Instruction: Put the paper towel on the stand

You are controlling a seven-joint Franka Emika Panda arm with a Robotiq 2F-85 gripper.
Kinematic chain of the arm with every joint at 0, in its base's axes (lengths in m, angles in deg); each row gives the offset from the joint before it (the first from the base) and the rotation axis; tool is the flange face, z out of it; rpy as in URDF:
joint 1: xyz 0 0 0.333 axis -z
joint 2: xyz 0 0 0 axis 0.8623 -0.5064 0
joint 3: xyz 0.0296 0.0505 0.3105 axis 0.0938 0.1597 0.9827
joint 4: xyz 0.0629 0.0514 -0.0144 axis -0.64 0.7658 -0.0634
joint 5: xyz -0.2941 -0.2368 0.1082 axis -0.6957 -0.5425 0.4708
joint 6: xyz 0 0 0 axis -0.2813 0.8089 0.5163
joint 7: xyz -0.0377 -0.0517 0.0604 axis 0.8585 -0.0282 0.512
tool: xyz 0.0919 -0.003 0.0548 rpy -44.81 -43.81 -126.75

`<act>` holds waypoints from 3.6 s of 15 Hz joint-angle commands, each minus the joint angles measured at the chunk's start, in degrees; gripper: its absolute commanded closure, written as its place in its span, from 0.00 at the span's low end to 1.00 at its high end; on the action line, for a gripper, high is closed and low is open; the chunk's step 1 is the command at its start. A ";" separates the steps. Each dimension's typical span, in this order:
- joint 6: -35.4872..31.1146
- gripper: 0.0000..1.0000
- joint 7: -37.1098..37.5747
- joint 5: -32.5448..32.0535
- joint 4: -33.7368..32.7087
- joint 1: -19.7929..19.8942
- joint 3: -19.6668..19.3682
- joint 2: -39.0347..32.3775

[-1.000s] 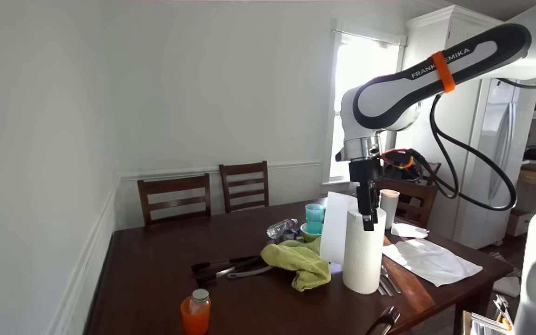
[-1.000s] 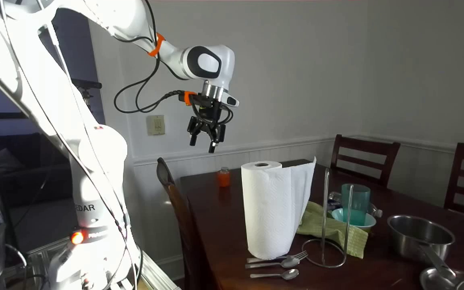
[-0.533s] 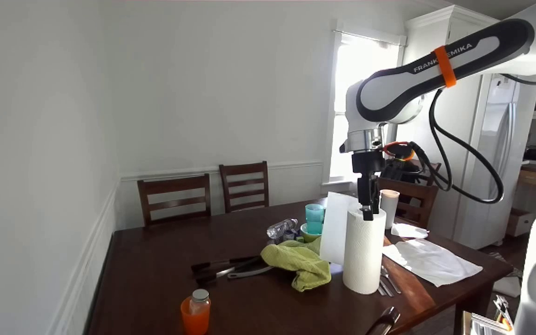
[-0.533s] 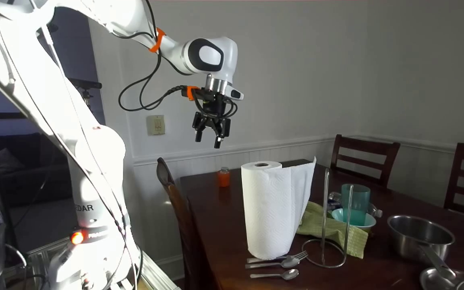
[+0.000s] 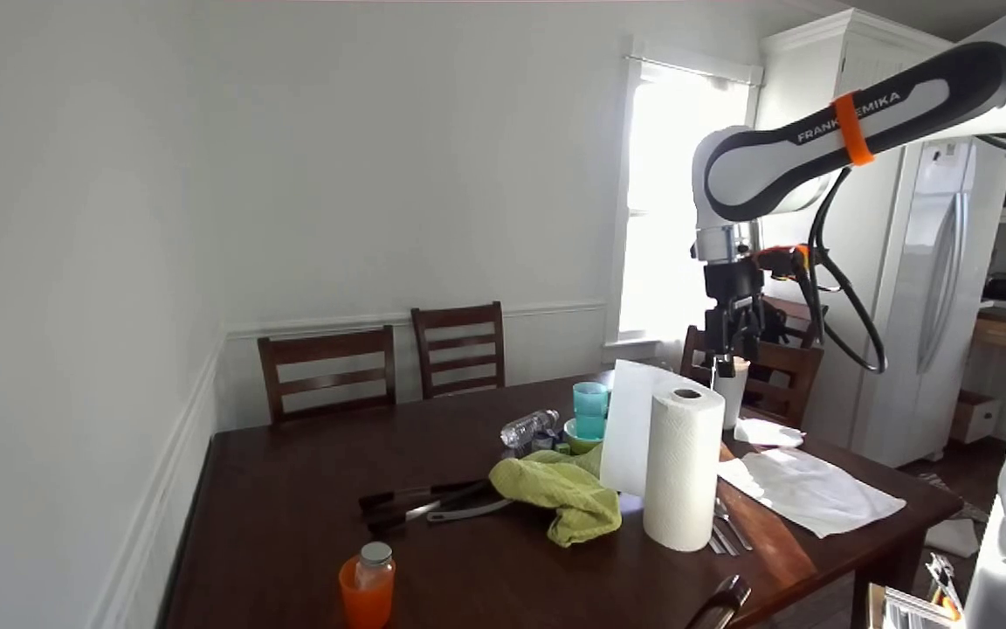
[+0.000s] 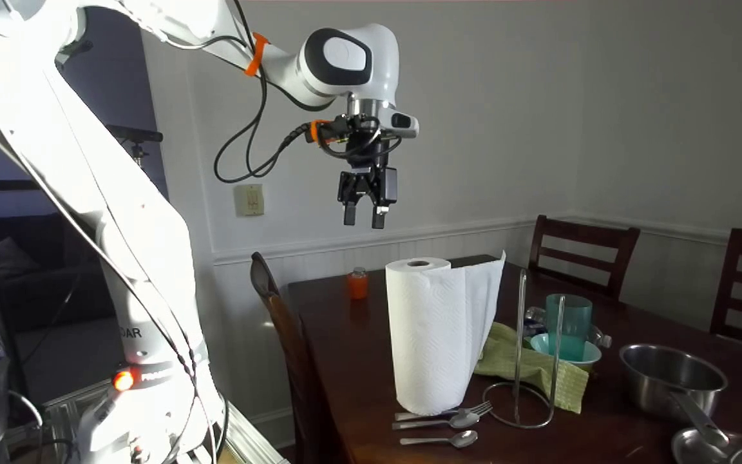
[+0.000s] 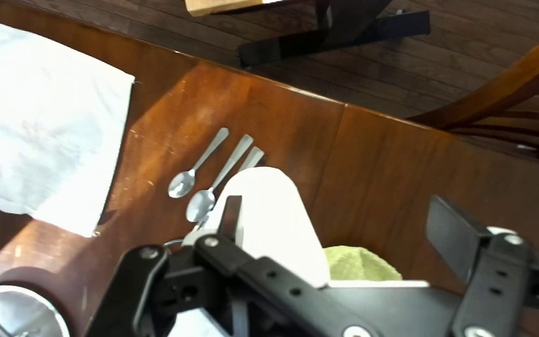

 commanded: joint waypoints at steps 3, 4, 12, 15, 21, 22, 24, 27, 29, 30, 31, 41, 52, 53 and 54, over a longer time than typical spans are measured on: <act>-1.74 0.00 0.63 -1.74 0.30 0.98 -1.97 -0.09; -1.91 0.00 0.53 -1.71 0.45 1.07 -2.31 -0.13; -10.24 0.00 2.40 -4.75 2.05 3.48 -3.62 0.18; -15.17 0.00 2.84 -6.14 3.50 5.32 -4.86 -0.20; -23.50 0.00 4.87 -4.68 6.14 8.00 -7.08 -2.94; -24.93 0.00 5.54 -4.33 6.40 8.22 -7.27 -3.60; -27.92 0.00 7.02 -3.52 6.83 8.41 -7.46 -4.96; -31.29 0.00 8.82 -1.11 6.94 7.80 -7.41 -6.56; -33.27 0.00 9.74 0.36 6.99 7.56 -7.28 -7.68; -34.31 0.00 9.87 1.37 7.12 7.34 -7.34 -8.13; -35.23 0.00 9.04 3.58 7.38 6.58 -7.76 -8.53; -39.18 0.26 9.09 10.10 7.74 5.61 -7.00 -11.84; -35.02 0.98 7.25 13.21 4.99 4.01 -6.92 -9.95; -34.12 0.97 7.15 13.32 4.23 3.87 -6.79 -9.34; -31.96 0.96 6.94 13.45 2.93 3.63 -6.61 -8.30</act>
